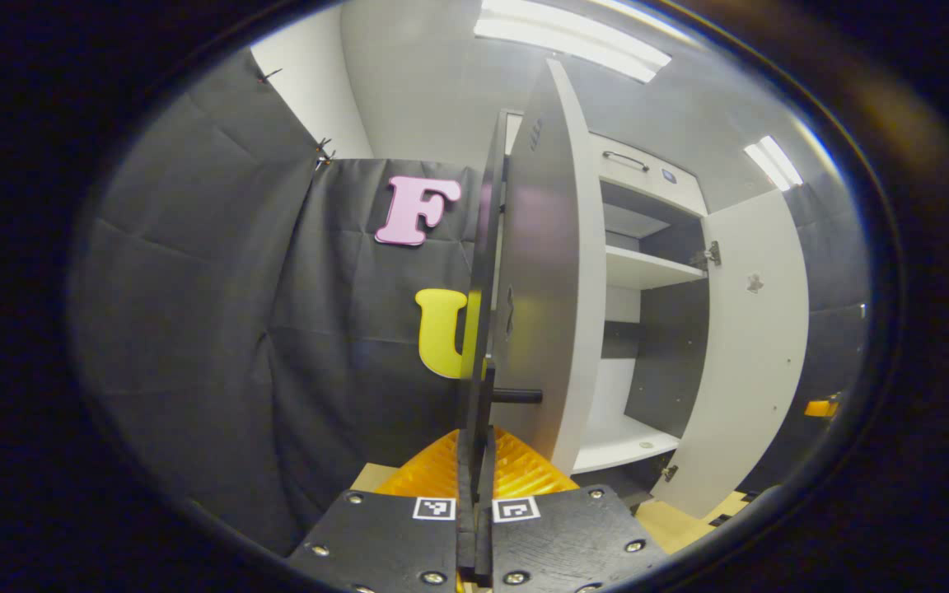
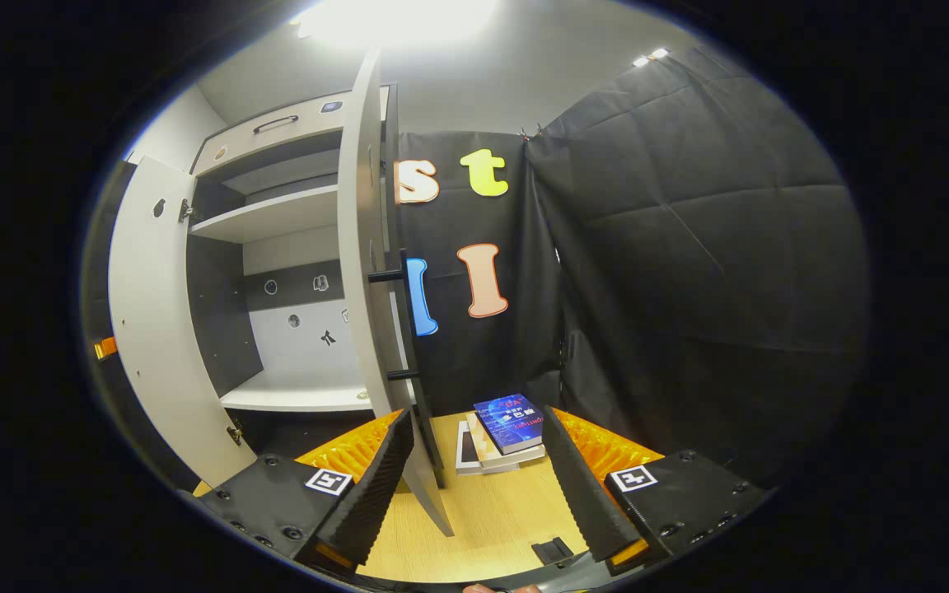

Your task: Open the right door of the double-door shoe cabinet with the right hand, and open the left door with the left hand.

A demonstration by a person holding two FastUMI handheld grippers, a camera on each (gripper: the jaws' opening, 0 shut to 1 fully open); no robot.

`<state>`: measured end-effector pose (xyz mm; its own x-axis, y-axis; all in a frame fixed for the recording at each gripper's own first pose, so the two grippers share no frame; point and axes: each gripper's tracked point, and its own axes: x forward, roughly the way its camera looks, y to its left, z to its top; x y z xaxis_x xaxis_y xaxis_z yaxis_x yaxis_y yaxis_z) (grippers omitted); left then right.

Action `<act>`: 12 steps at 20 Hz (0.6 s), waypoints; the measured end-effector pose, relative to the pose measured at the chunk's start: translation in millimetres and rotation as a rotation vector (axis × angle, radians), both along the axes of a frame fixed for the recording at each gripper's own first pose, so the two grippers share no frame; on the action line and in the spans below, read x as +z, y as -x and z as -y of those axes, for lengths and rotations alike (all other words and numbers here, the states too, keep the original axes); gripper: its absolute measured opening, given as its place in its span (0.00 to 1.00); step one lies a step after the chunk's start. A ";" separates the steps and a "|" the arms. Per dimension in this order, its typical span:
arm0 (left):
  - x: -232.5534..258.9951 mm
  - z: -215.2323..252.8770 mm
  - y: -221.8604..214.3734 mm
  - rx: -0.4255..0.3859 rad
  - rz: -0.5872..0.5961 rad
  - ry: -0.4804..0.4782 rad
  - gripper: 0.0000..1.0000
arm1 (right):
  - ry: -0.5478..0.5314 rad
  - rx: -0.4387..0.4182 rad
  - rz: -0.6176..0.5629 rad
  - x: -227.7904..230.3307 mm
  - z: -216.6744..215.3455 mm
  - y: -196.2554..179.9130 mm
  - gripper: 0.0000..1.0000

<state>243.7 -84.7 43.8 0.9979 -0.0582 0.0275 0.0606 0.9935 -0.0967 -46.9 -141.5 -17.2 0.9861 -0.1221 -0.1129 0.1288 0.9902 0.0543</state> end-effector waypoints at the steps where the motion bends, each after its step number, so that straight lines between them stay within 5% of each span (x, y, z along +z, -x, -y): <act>1: -0.2 -6.6 1.1 -0.001 0.001 0.005 0.01 | -0.005 0.003 0.005 2.2 -2.5 -0.2 0.98; 12: 12.8 -18.8 23.6 0.039 0.040 -0.063 0.01 | 0.012 0.100 0.052 33.4 -45.1 -5.9 0.92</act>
<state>220.1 -66.0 56.5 0.9976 -0.0225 0.0648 0.0246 0.9992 -0.0318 -40.9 -96.4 16.2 0.9979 -0.0236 -0.0600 0.0264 0.9986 0.0465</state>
